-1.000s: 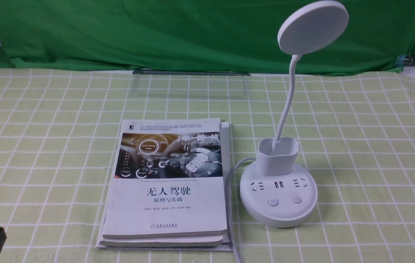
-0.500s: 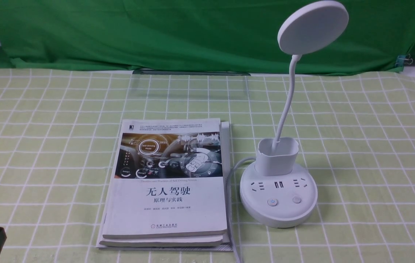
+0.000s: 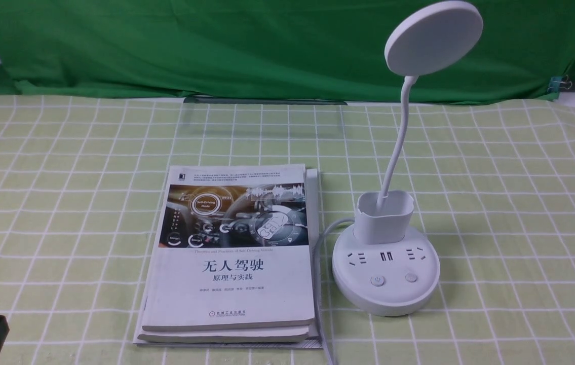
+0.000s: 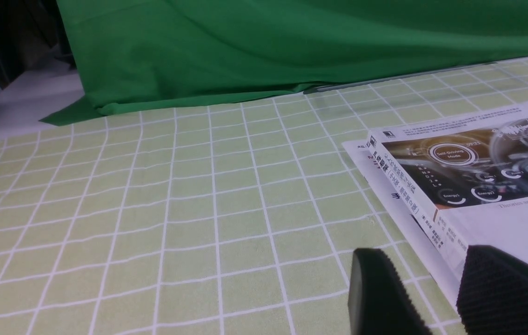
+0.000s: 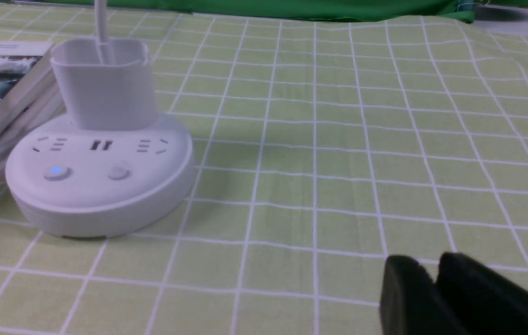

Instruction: Turn off the desk lamp on the green coffee tablecloth by hand.

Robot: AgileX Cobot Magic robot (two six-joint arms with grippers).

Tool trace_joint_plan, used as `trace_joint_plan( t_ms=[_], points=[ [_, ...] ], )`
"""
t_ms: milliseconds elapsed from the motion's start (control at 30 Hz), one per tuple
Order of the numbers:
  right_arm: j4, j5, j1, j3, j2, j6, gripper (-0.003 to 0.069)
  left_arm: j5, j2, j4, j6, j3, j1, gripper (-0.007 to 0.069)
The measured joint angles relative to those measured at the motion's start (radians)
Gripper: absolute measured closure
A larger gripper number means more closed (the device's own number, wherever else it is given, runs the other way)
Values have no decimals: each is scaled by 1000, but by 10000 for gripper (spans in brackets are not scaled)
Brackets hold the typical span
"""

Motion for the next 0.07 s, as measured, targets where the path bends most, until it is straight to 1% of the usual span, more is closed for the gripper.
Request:
trace_joint_plan(
  t_ms=[67],
  points=[
    [0,0,0,0,0,0,480,0,0,0,0,0,0,382]
  ],
)
